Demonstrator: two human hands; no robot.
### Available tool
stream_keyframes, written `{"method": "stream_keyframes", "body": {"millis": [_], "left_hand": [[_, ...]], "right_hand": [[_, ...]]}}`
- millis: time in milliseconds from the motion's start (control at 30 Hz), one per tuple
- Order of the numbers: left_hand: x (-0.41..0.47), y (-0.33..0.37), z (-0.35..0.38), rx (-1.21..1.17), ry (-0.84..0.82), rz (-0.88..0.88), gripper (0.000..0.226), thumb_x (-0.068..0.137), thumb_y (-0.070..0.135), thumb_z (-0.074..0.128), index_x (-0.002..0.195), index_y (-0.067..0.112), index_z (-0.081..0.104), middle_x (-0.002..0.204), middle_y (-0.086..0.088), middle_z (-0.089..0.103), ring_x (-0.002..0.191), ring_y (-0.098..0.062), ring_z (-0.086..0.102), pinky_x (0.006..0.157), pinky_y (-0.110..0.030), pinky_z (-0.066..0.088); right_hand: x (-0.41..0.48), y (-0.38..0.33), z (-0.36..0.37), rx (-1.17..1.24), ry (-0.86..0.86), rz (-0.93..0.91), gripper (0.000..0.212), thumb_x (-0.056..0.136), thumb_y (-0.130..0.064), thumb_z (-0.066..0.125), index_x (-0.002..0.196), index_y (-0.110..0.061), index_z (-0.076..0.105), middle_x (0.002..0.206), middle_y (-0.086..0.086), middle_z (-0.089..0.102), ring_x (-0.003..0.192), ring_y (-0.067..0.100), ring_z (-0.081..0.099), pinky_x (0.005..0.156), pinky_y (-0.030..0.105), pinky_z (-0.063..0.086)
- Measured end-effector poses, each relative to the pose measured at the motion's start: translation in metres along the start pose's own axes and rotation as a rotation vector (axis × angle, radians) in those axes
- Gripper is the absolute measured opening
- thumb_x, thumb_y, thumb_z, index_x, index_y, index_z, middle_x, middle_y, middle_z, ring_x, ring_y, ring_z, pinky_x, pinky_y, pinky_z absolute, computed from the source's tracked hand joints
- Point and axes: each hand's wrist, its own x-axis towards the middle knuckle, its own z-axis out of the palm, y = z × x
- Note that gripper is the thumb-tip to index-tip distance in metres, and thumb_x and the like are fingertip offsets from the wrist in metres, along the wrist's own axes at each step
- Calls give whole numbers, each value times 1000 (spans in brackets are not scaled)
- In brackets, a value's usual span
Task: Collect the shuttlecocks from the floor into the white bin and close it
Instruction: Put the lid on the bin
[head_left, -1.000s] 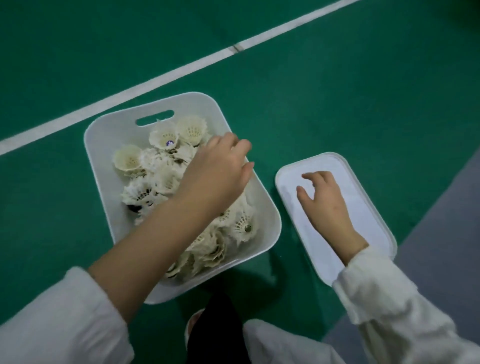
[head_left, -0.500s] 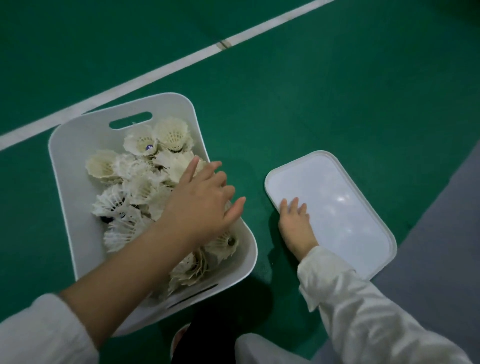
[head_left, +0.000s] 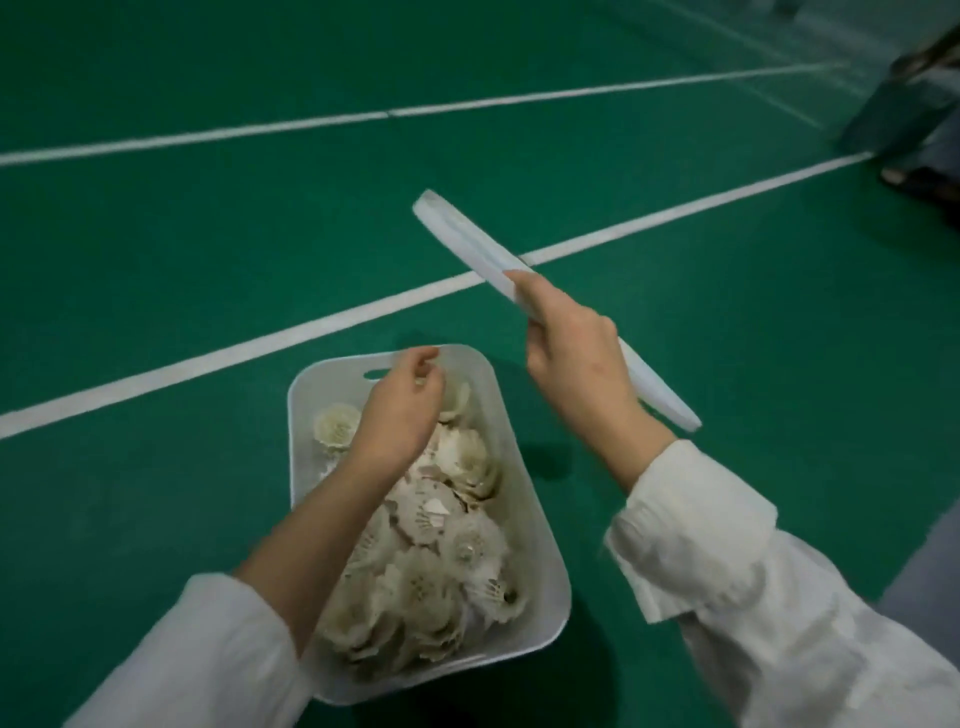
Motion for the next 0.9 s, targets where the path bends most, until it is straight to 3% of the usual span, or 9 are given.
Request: {"method": "stream_keyframes", "body": {"millis": [100,200,333,433,500,600,733,800,900], "left_hand": [[26,-4,-46,-366,169,-200,38,95,17,41,133,11,41,116,-8,56,90,-18,60,90,-37,49],[27,-14,-82,-571,270,-320,45,96,21,42,138,6,33,105,-8,51,76,-15,51,82,-33,42],[7,-31,-109,-544,310,-360,65,93,57,24,141,13,32,141,0,40,127,-22,39,107,-37,28],[-17,-42,-119,-434,316,-344,63,92,58,26,134,15,44,136,-5,48,126,-26,44,108,-40,30],[-35,-48,-121,-326,291,-282,53,94,50,35,118,7,54,116,-7,61,105,-24,57,92,-36,43],[-54,-45,-123,-298,331,-218,34,94,40,43,94,10,57,86,3,60,74,-12,55,62,-28,41],[-67,-38,-111,-377,273,-264,29,90,39,53,81,11,59,83,-4,65,72,-20,60,67,-34,48],[-78,-45,-99,-304,209,-332,32,90,38,52,86,8,60,87,-8,67,79,-27,62,73,-38,51],[-100,-60,-85,-121,183,-252,27,93,35,47,94,14,63,91,-1,64,84,-22,58,68,-32,44]], "right_hand": [[4,-56,-10,101,-37,-174,51,83,3,45,128,-20,52,106,8,69,87,34,61,69,34,43],[1,-94,-14,270,-122,-232,43,85,1,45,124,-19,52,92,9,67,73,28,56,64,32,40],[-1,-111,-12,832,-186,-113,32,80,0,52,104,-20,58,90,-10,64,83,7,60,78,23,49],[-1,-102,-6,1136,-192,63,29,78,4,56,98,-16,60,83,-7,71,75,10,64,72,25,54],[1,-88,-6,1196,-111,202,30,79,9,58,99,-14,58,76,-5,73,65,10,67,65,24,56],[7,-57,-2,1217,3,368,27,83,5,56,108,-5,58,82,0,73,67,13,68,66,26,57],[-3,-5,24,937,-137,446,30,90,-15,54,121,-12,56,106,1,69,86,12,69,74,26,55],[-21,19,40,908,-238,462,33,92,-21,54,125,-16,51,114,-3,66,96,11,68,76,24,54],[-49,47,60,835,-324,495,35,93,-23,53,127,-15,48,112,-8,65,92,6,67,71,19,53]]}}
